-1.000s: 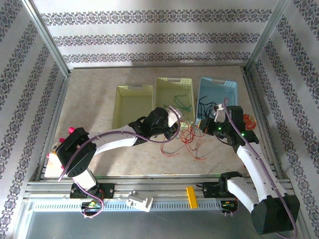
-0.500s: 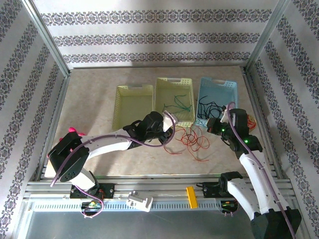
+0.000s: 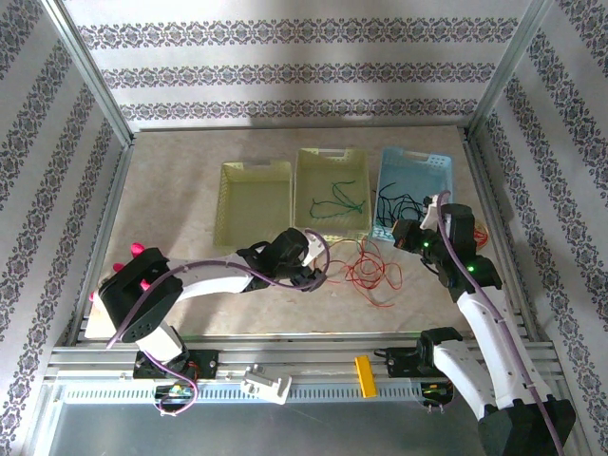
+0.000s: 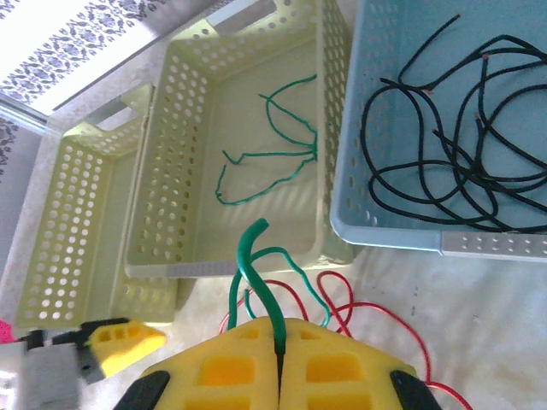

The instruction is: Untangle the cables

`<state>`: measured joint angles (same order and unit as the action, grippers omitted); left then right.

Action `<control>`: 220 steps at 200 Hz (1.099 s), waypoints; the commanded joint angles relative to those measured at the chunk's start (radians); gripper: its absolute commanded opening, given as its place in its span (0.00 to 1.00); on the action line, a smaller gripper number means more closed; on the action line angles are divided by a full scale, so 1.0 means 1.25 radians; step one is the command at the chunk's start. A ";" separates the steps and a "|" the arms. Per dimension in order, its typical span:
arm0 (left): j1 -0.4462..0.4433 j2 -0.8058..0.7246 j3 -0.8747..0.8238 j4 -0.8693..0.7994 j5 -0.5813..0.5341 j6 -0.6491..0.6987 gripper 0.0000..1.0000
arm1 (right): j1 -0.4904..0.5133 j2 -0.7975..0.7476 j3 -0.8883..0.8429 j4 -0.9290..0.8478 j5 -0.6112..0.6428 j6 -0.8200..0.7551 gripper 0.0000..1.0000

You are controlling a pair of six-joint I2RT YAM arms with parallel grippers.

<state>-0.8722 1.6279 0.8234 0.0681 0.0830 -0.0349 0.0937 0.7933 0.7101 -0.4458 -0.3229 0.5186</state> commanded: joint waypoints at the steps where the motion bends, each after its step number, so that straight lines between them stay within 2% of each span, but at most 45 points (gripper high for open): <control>1: -0.010 0.004 0.016 -0.021 -0.025 0.001 0.83 | 0.000 0.000 0.040 0.032 -0.038 0.008 0.00; 31: -0.010 -0.041 0.006 0.029 0.019 0.009 0.85 | 0.001 0.011 0.060 0.041 -0.115 0.001 0.00; 48: -0.010 -0.049 0.016 0.039 0.016 0.006 0.85 | 0.001 0.013 0.073 0.041 -0.165 -0.002 0.00; 86: -0.010 -0.049 0.034 0.085 -0.043 0.032 0.84 | 0.001 0.025 0.101 0.006 -0.278 -0.015 0.00; 138: -0.008 0.010 0.070 0.115 -0.111 0.122 0.83 | -0.003 0.063 0.139 -0.029 -0.429 -0.010 0.00; 161: -0.005 0.029 0.081 0.128 -0.115 0.146 0.78 | -0.005 0.076 0.148 -0.027 -0.485 0.000 0.00; 173: -0.004 0.038 0.088 0.126 -0.104 0.154 0.72 | -0.009 0.077 0.152 -0.021 -0.495 0.009 0.00; 181: -0.003 0.043 0.091 0.124 -0.091 0.159 0.64 | -0.013 0.077 0.153 -0.017 -0.499 0.013 0.00; 209: -0.003 0.054 0.097 0.125 -0.053 0.154 0.24 | -0.023 0.081 0.160 -0.019 -0.490 0.011 0.00; 220: -0.003 0.057 0.104 0.117 -0.050 0.149 0.14 | -0.026 0.082 0.159 -0.023 -0.476 0.005 0.00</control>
<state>-0.8722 1.6878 0.9154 0.1909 -0.0109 0.1333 0.0734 0.8932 0.8795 -0.4755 -0.8982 0.5251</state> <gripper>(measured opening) 0.225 0.058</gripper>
